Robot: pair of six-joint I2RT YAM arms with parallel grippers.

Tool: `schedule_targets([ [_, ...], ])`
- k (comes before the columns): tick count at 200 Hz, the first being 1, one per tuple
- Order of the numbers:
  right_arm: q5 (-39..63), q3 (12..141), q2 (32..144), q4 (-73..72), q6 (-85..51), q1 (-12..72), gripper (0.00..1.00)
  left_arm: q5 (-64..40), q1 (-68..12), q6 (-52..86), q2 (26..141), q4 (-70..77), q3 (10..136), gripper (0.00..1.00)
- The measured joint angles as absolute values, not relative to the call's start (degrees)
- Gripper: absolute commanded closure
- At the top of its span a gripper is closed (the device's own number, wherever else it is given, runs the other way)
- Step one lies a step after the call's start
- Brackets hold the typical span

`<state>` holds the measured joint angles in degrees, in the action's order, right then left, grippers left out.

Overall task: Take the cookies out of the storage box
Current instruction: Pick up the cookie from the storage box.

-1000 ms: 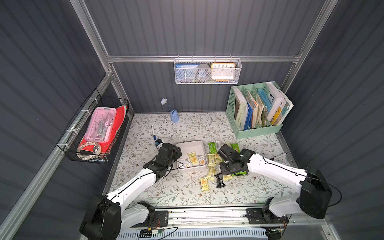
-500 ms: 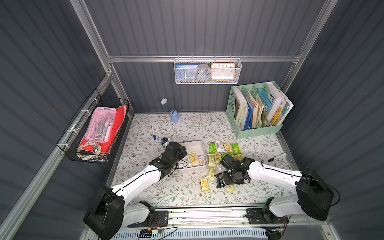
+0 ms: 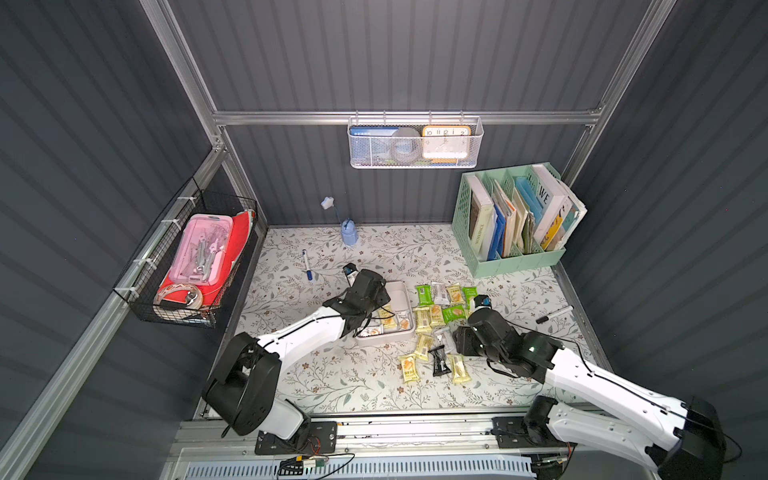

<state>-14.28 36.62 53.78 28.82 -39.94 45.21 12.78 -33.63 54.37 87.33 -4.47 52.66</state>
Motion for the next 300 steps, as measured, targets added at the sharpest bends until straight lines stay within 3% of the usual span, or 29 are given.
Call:
schedule_targets([
  [86,-17.7,33.3,52.7,26.7,-41.1,45.0,0.41,18.5,-37.8,52.9,97.6,-13.7,59.2,0.33],
  [255,-17.9,33.3,54.0,24.8,-40.7,44.7,0.4,16.5,-37.9,48.8,104.0,-15.3,62.5,0.34],
  [300,-18.0,33.3,54.1,24.8,-40.4,44.7,0.39,16.2,-37.9,47.4,106.3,-16.2,63.9,0.39],
])
